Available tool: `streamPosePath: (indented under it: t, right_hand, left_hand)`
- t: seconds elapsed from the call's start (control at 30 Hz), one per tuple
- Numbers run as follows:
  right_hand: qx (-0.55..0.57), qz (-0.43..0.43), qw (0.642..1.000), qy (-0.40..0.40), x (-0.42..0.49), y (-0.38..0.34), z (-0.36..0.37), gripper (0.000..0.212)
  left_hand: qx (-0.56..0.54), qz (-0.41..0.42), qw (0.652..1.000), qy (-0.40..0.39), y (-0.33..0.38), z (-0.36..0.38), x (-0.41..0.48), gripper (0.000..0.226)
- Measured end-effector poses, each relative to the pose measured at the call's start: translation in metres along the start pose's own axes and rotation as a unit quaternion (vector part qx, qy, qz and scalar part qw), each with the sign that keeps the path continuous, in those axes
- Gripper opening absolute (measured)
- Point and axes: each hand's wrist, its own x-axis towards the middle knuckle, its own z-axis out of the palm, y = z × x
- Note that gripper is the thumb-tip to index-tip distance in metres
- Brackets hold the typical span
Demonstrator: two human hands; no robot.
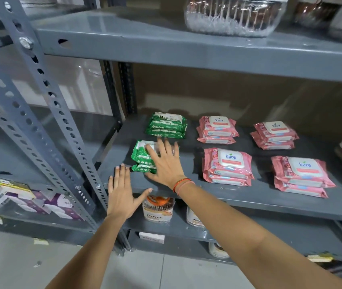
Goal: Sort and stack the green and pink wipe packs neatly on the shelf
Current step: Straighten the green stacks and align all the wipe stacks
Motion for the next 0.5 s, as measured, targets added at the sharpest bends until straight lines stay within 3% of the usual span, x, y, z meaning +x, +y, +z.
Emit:
streamPosePath:
  t: [0.13, 0.27, 0.5]
  right_hand:
    - [0.005, 0.042, 0.996, 0.077, -0.024, 0.023, -0.006, 0.084]
    - [-0.001, 0.088, 0.987, 0.136, -0.062, 0.074, -0.010, 0.076]
    - [-0.059, 0.122, 0.987, 0.086, -0.117, 0.142, -0.003, 0.078]
  left_hand:
    - [-0.034, 0.031, 0.999, 0.016, 0.033, 0.002, -0.025, 0.099]
    - [-0.021, 0.138, 0.990, -0.016, 0.083, 0.011, -0.034, 0.091]
    - [0.000, 0.208, 0.976, -0.067, 0.130, 0.027, -0.030, 0.086]
